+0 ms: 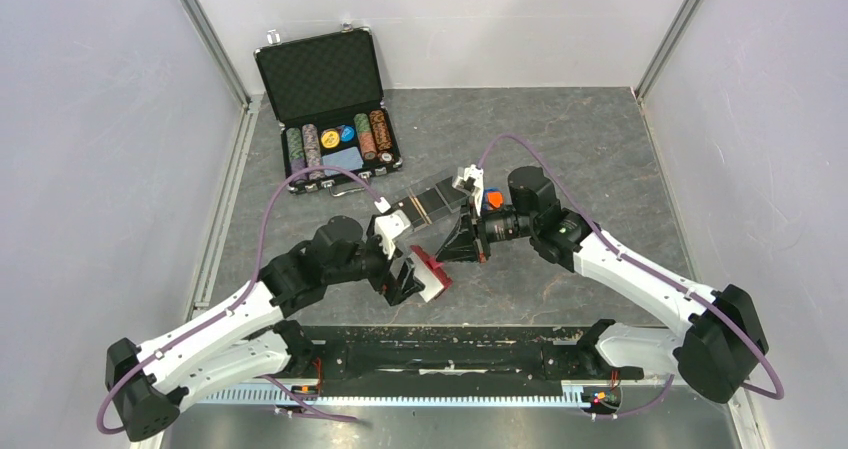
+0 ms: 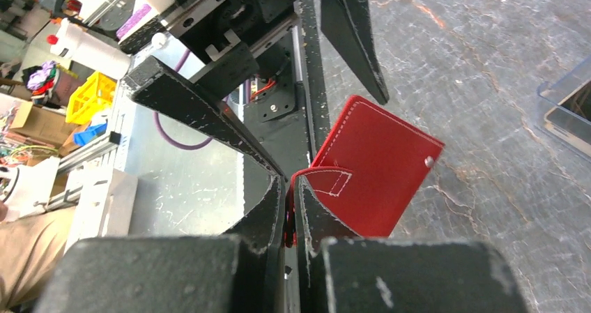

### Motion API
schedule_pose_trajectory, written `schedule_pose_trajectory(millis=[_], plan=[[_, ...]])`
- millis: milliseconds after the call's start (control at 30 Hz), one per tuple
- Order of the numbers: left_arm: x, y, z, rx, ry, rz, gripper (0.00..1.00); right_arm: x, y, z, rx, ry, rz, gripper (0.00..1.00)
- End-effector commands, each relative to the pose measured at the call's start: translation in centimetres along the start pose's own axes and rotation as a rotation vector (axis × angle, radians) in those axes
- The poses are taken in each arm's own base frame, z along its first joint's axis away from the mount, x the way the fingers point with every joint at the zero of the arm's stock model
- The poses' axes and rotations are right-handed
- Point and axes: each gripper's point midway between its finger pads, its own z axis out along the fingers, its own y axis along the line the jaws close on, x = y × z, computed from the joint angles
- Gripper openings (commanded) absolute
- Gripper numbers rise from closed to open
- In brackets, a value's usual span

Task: Put the credit cards into the card holder
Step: Open the card holder at the center of the board.

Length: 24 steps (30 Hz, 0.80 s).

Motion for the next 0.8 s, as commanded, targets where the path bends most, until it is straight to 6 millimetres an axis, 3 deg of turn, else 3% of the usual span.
schedule_pose_trajectory(millis=[0, 267, 500, 767], plan=[[-2.8, -1.3, 0.0, 0.097, -0.153, 0.182, 1.0, -2.3, 2.6, -0.6, -0.105, -0.048, -0.084, 0.0], [-3.1, 0.1, 0.2, 0.027, -0.158, 0.258, 0.99, -1.8, 3.0, -0.6, -0.137, -0.032, -0.071, 0.0], [-4.5, -1.0, 0.9, 0.097, -0.194, 0.326, 0.99, -1.6, 2.9, -0.4, -0.146, -0.029, -0.057, 0.0], [-5.1, -0.9, 2.3, 0.101, -0.196, 0.279, 0.99, -1.2, 2.9, -0.4, -0.157, -0.023, -0.046, 0.0]])
